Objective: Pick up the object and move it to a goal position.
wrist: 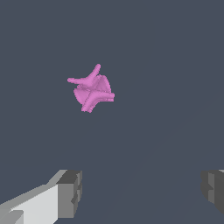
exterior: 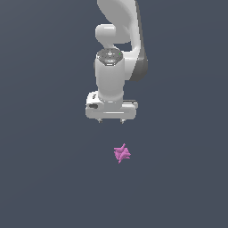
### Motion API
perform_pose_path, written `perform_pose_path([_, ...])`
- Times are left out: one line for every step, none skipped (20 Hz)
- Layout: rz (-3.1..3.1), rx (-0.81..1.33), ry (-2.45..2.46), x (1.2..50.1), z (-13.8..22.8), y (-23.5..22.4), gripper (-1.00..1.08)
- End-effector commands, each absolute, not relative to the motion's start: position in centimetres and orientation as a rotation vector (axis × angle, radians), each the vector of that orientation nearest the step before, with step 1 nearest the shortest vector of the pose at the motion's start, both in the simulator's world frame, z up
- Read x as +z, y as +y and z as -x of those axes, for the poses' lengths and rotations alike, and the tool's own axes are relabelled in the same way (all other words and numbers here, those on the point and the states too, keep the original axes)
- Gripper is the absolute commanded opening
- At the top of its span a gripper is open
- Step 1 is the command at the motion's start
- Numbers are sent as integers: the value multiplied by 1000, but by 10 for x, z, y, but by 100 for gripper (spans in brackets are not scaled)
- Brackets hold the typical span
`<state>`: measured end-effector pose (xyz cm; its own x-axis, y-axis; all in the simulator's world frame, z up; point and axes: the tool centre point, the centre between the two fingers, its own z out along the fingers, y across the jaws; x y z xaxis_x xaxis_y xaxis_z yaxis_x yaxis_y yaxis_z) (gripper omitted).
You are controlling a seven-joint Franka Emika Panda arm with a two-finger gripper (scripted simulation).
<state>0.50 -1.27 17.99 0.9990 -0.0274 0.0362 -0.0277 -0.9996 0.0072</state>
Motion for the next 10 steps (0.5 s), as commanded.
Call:
perform_pose_path([-3133,57,-43,180,-5,-13,100])
perform_pose_path([-3133,57,-42,180,-5,-12,100])
perform_pose_path([-3134,59,-37,180,-6,-11,100])
perform_pose_path([-3136,62,-30,181,-7,-8,100])
perform_pose_path([-3138,66,-21,181,-8,-5,100])
perform_pose_path([-3141,71,-9,182,-9,0,100])
perform_pose_path([-3144,77,5,183,-11,4,100])
perform_pose_path([-3146,82,15,184,-12,8,100])
perform_pose_path([-3148,86,23,185,-13,11,100])
perform_pose_path([-3149,88,28,185,-14,13,100])
